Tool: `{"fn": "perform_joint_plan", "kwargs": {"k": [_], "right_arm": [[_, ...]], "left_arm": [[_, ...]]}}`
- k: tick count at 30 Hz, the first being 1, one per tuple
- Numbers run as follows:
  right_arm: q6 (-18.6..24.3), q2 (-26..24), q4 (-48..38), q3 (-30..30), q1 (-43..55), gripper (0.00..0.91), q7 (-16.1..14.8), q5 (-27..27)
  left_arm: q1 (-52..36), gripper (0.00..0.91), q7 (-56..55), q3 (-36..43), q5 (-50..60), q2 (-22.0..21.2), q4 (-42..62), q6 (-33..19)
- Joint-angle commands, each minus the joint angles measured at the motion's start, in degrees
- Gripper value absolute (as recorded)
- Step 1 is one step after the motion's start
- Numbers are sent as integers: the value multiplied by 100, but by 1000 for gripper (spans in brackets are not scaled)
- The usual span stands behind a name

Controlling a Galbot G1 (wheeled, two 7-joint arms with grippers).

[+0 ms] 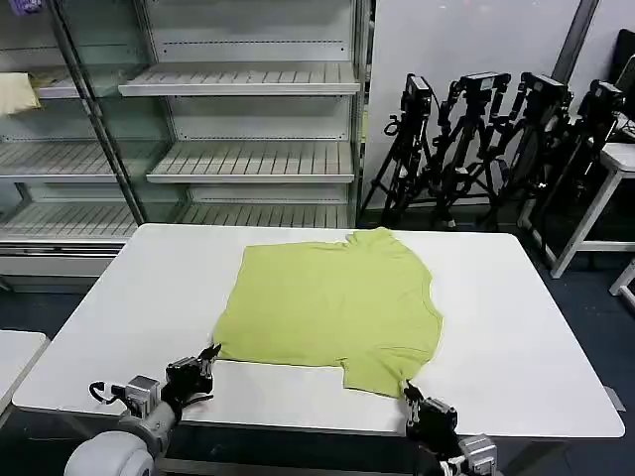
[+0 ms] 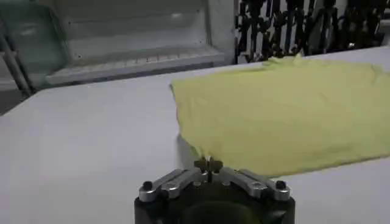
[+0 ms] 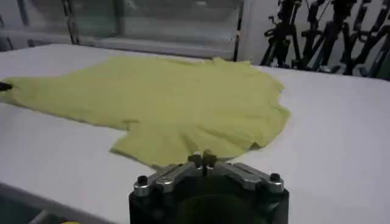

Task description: Fold and organize the clothes.

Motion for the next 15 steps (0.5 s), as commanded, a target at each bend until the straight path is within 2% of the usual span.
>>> {"fn": "perform_joint_plan", "kwargs": {"k": [1,5,9,15], "right_arm": [[145,-57,-63,174,440,0,-61,74],[-23,-83,-590,88,1430,0,-135,226],[-89,-105,-1039,-49,1987,0,-255,243],[39,-50,-1835,-239,2551,0,-387,45]], "left_arm": [[-461,10,120,-25,-244,19,-20,-28],[-1098,10,130,125,-413,-100,376,24],[-1517,10,124,331,-438,-181,767,23],[-1899,10,79,465,-503,-252,1275,24]]}}
